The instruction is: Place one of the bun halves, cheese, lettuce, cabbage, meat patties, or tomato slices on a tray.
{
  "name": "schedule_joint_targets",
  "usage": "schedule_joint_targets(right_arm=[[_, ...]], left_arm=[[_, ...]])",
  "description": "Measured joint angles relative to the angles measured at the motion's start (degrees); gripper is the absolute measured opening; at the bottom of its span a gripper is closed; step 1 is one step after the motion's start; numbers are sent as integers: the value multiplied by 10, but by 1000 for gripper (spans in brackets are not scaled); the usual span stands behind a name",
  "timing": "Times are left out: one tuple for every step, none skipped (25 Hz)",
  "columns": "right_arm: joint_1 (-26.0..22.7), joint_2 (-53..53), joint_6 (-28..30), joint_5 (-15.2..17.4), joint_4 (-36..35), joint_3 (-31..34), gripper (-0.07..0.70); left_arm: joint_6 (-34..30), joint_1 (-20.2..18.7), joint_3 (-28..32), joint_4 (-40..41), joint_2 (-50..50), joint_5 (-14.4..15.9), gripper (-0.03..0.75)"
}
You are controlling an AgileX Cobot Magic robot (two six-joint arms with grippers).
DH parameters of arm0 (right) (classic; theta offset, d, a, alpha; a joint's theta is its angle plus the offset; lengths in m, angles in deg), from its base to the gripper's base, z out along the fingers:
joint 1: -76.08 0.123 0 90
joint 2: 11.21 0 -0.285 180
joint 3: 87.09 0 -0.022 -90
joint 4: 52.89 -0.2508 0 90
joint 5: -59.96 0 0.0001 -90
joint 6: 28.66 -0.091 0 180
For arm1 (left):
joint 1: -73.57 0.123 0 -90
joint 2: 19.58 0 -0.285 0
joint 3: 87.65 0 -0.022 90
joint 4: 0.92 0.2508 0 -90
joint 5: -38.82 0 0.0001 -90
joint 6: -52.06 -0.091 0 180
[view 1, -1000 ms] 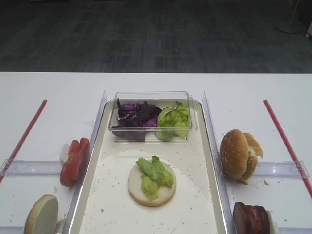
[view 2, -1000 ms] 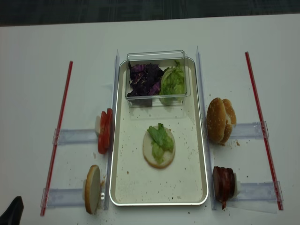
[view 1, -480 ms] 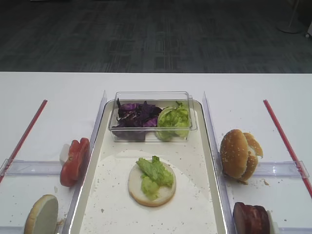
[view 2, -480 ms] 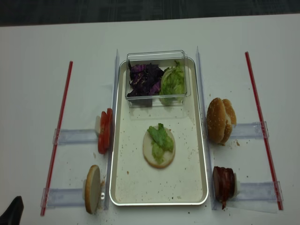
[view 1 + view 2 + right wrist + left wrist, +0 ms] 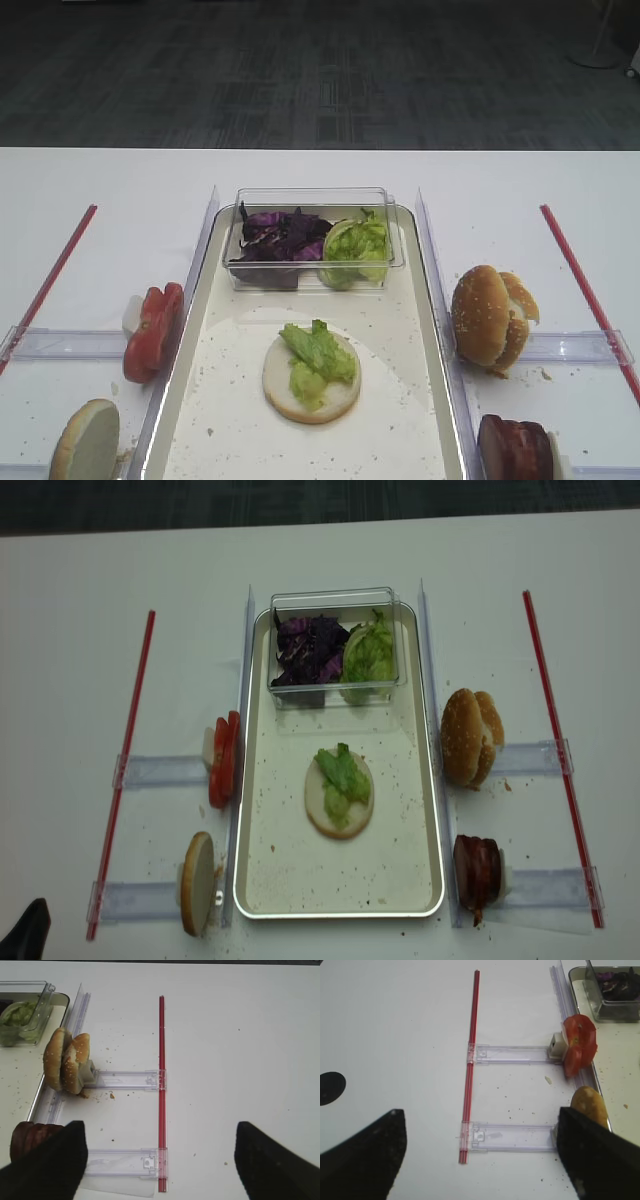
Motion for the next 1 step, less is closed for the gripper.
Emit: schedule_joint_targets(right_arm=[[0, 0, 0, 0, 0, 0, 617]], left_arm=[[0, 0, 0, 0, 0, 0, 565]])
